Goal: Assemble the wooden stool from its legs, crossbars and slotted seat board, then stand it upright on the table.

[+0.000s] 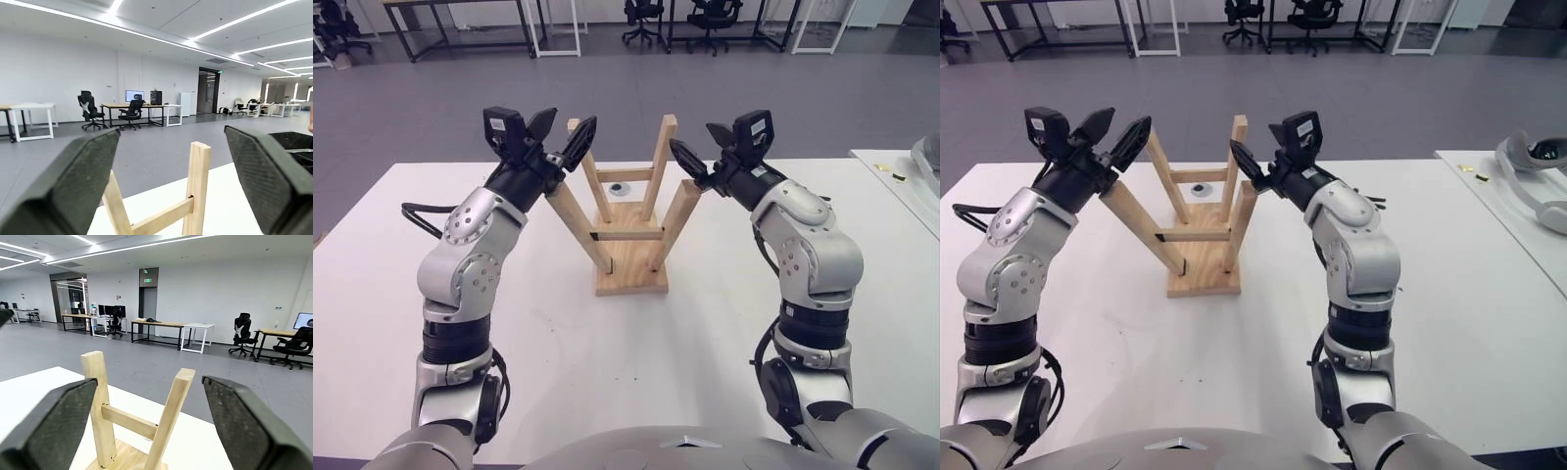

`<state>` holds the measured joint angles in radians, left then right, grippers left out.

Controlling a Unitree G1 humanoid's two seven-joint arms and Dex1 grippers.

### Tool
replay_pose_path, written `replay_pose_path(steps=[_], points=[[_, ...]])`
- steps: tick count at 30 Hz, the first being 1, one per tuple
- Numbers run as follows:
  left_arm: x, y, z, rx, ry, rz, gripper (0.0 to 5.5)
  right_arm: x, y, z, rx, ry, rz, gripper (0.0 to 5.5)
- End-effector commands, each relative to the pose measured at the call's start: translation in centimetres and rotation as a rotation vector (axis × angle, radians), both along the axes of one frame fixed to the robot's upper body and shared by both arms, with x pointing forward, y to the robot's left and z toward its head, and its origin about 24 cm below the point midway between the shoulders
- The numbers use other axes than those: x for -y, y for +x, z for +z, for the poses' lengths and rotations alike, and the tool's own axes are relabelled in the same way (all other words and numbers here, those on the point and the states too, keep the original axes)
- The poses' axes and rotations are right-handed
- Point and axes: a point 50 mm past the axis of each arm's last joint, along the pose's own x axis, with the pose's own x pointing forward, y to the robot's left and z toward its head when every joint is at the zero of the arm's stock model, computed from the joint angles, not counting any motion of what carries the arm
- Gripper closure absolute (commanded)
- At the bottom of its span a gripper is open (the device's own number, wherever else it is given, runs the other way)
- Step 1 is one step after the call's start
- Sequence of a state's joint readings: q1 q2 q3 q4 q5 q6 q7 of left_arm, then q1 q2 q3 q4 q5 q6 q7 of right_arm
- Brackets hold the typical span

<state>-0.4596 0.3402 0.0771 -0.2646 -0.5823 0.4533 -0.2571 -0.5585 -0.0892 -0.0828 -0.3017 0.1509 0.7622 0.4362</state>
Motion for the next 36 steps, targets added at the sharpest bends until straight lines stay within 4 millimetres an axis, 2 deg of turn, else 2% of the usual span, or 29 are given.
replay_pose_path(steps=[1,3,4,6,8,10,14,18,20,23,25,27,29,31,32,33,36], points=[[3.4,1.7,-4.5,-0.222,0.049,-0.059,1.56,-1.5,0.5,-4.3,-0.205,-0.071,0.028,1.48],[4.7,1.7,-4.0,-0.212,0.063,-0.099,1.56,-2.1,0.2,-5.1,-0.222,-0.105,0.049,1.48],[5.1,1.3,-4.5,-0.228,0.072,-0.113,1.56,-2.4,0.1,-5.4,-0.231,-0.113,0.059,1.48],[5.0,0.6,-6.2,-0.279,0.088,-0.105,1.56,-2.5,0.1,-5.8,-0.244,-0.118,0.056,1.48],[4.4,0.3,-6.2,-0.281,0.078,-0.089,1.56,-2.1,0.3,-6.1,-0.249,-0.114,0.028,1.48],[3.1,1.0,-3.7,-0.205,0.043,-0.059,1.56,-1.5,0.5,-6.1,-0.241,-0.113,-0.011,1.48],[1.0,1.4,3.9,0.008,-0.063,-0.045,1.56,-0.3,1.0,-5.7,-0.195,-0.118,-0.078,1.48],[0.7,-0.5,8.1,0.109,-0.174,-0.075,1.56,0.3,1.4,-4.0,-0.09,-0.078,-0.121,1.48],[-0.8,-1.3,8.7,0.122,-0.179,-0.022,1.56,1.2,1.3,-2.7,-0.015,-0.032,-0.185,1.48],[-5.5,-0.7,7.1,0.052,-0.193,0.185,1.56,4.4,0.5,-1.3,0.049,0.04,-0.364,1.48],[-9.3,-0.1,4.1,-0.032,-0.164,0.376,1.56,6.5,-0.6,-1.5,0.036,0.046,-0.502,1.48],[-11.4,0.0,0.8,-0.129,-0.131,0.491,1.56,7.1,-1.4,-2.0,0.012,0.038,-0.554,1.48],[-11.9,-0.4,-2.6,-0.246,-0.087,0.564,1.56,6.0,-2.3,-2.7,-0.027,-0.006,-0.524,1.48],[-11.1,-1.4,-4.7,-0.314,-0.051,0.593,1.56,4.7,-3.2,-2.8,-0.064,-0.021,-0.49,1.48],[-9.9,-2.1,-5.2,-0.337,-0.069,0.583,1.56,3.9,-3.7,-2.6,-0.083,-0.016,-0.461,1.48],[-8.3,-2.7,-5.6,-0.356,-0.089,0.558,1.56,3.0,-4.0,-2.5,-0.103,-0.014,-0.429,1.48],[-1.4,-3.4,-5.5,-0.388,-0.139,0.386,1.56,0.0,-4.8,-2.4,-0.164,-0.007,-0.334,1.48]])
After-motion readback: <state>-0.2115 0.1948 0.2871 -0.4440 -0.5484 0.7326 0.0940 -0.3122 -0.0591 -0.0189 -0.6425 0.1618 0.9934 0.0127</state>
